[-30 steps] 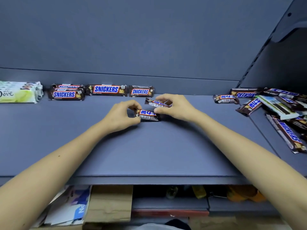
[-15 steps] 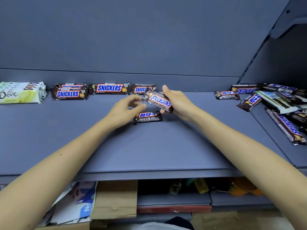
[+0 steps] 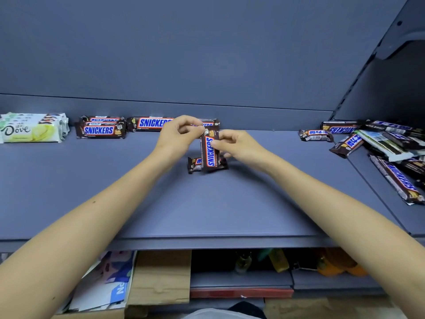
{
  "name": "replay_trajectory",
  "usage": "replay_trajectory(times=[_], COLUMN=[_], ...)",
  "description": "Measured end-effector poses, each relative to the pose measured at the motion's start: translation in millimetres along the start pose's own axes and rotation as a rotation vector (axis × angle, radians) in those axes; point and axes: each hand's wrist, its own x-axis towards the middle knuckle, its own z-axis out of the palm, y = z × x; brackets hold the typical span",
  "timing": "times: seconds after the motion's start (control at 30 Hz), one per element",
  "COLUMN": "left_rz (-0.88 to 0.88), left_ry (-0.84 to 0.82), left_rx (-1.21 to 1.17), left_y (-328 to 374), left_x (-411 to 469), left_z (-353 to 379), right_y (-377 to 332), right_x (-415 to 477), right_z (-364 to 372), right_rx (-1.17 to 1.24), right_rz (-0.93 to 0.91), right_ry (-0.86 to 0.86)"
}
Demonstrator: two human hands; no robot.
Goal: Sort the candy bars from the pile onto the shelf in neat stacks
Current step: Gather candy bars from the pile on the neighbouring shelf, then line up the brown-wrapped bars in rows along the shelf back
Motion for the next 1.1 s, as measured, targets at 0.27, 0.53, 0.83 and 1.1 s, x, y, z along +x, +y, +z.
replay_trajectory(times=[0.27, 0.53, 0.83, 1.1], left_rz=[-0.077, -0.063, -0.04, -0.037], left_ry=[-0.078, -0.044, 0.002, 0.042], left_rx=[0.03, 0.306, 0.45, 0.493], left_y=[-14.1, -25.2, -35.1, -38.6], left_x=[-2.7, 7.2, 17.5, 26.6], left_z=[3.2, -5.6, -12.0, -14.6], right_y=[3.8, 13.3, 26.5, 27.1], right_x=[7.4, 12.7, 27.6, 50.1], right_z=[0.6, -5.6, -16.0, -21.0], right_rx=[0.173, 0.067, -0.143, -0.334], right_rz=[-0.086, -0.051, -0.081, -0.008], right_ry=[0.166, 0.183, 0.211, 0.329])
